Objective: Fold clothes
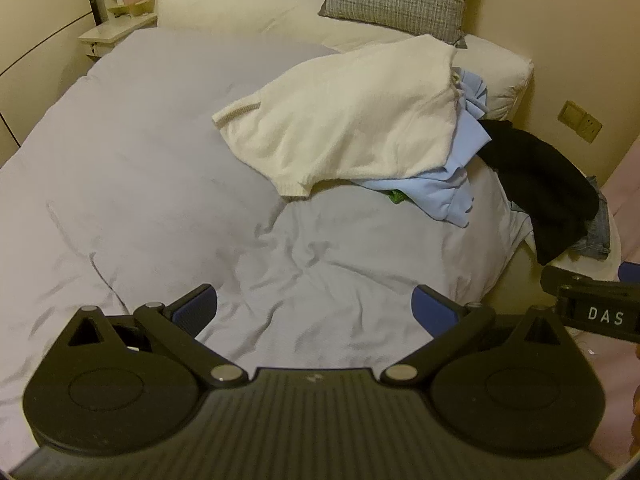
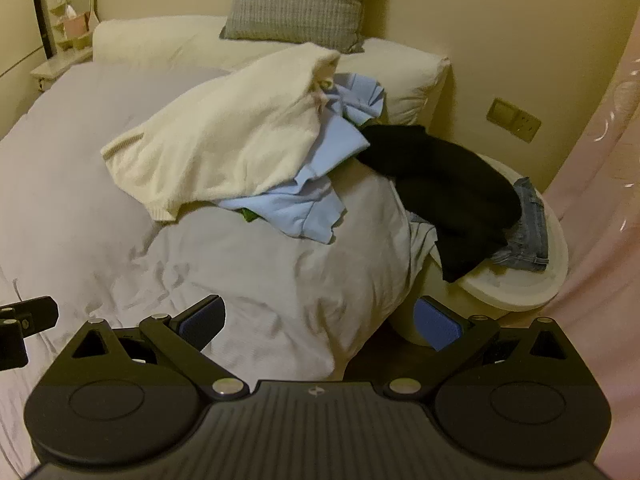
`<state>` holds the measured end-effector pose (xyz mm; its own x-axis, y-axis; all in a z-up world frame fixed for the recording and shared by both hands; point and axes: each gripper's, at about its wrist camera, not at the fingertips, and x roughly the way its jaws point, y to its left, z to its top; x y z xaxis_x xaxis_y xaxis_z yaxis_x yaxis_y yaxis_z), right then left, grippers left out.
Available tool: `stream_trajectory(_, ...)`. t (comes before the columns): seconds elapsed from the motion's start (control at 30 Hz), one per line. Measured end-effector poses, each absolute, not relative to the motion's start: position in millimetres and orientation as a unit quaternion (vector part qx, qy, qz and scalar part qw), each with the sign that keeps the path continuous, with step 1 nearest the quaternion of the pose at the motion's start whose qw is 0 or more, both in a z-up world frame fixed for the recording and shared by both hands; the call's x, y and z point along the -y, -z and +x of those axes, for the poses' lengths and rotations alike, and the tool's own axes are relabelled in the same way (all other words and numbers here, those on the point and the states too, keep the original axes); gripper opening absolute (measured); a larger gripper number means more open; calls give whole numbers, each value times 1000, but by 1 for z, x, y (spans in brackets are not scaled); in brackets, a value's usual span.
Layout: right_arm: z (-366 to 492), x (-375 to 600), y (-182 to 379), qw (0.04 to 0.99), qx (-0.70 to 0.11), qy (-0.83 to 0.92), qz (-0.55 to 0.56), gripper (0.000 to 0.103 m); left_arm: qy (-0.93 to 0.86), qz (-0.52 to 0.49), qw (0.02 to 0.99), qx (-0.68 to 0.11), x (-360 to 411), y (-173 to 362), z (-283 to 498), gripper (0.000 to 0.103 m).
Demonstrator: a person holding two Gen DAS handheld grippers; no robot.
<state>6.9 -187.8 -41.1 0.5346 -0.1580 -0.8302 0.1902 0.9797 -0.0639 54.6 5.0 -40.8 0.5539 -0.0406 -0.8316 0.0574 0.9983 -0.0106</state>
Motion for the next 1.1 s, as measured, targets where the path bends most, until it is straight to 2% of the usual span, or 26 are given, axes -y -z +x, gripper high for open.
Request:
stream_trajectory(0.4, 69, 204, 97, 849, -525, 55, 22, 102, -1, 22, 876, -482, -8, 88, 112, 102)
stream_trajectory(0.53, 93, 211, 117, 846, -531, 32, 27, 96, 1, 23, 869, -495, -8, 112, 136, 100)
stream_trajectory(0.63, 111, 217, 129, 851, -524, 11, 30, 90, 4, 11, 859, -512, -10, 131, 157, 95)
stream_trajectory(0.77, 138, 224, 139, 863, -504, -6, 21, 90, 11, -12, 851, -525, -13, 150, 190, 89)
stream_trajectory(1.1, 240, 254, 160, 876, -482, -4, 35, 92, 0, -45, 849, -526, -32, 185, 296, 87)
